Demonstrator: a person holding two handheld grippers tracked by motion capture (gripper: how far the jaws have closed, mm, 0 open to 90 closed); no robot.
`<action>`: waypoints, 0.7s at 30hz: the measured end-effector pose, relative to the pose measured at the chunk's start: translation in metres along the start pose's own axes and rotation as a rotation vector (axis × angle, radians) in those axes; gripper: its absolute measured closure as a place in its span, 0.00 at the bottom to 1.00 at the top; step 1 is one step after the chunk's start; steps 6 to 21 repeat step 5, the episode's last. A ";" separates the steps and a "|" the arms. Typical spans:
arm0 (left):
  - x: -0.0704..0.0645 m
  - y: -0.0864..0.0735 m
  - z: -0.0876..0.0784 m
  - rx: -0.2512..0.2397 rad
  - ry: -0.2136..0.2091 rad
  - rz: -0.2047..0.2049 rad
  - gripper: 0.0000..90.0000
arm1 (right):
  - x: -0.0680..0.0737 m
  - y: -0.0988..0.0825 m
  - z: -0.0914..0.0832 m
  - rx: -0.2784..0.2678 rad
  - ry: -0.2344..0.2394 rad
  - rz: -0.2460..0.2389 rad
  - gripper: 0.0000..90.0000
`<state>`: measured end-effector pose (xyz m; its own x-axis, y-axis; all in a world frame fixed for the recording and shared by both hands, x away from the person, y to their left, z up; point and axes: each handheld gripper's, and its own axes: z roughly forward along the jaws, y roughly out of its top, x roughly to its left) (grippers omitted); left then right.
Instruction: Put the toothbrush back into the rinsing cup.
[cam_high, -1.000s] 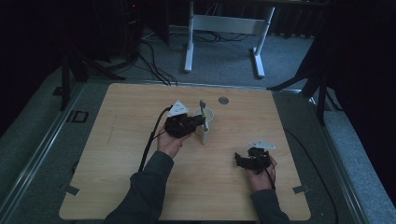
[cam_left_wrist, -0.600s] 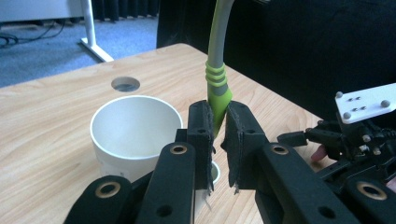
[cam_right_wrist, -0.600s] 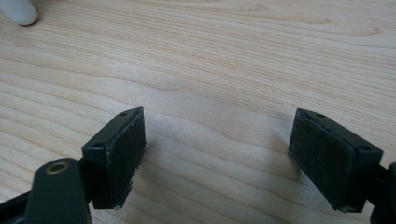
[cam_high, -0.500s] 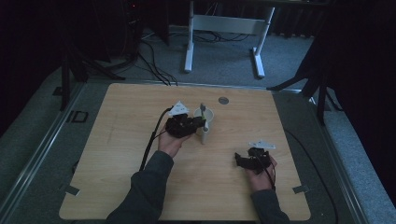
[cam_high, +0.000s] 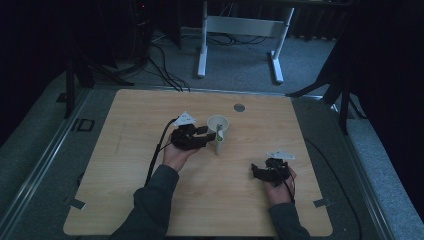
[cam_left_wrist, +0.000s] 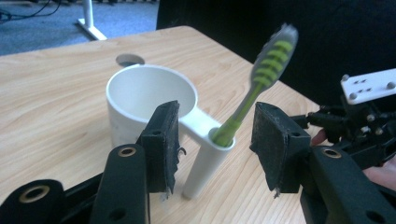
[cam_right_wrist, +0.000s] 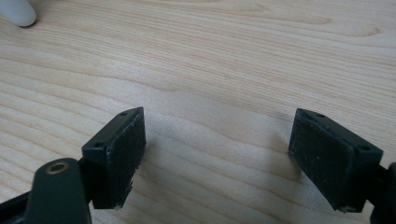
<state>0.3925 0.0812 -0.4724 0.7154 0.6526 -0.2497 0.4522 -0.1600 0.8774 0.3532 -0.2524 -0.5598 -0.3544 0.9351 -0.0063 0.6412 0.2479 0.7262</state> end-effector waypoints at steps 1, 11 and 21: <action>0.001 -0.002 -0.001 0.004 0.006 -0.002 0.57 | 0.000 0.000 0.000 0.000 0.000 0.000 0.21; 0.006 -0.011 -0.006 0.029 0.040 -0.013 0.56 | 0.000 0.000 0.000 0.000 0.000 0.001 0.20; 0.006 -0.011 -0.006 0.029 0.040 -0.013 0.56 | 0.000 0.000 0.000 0.000 0.000 0.001 0.20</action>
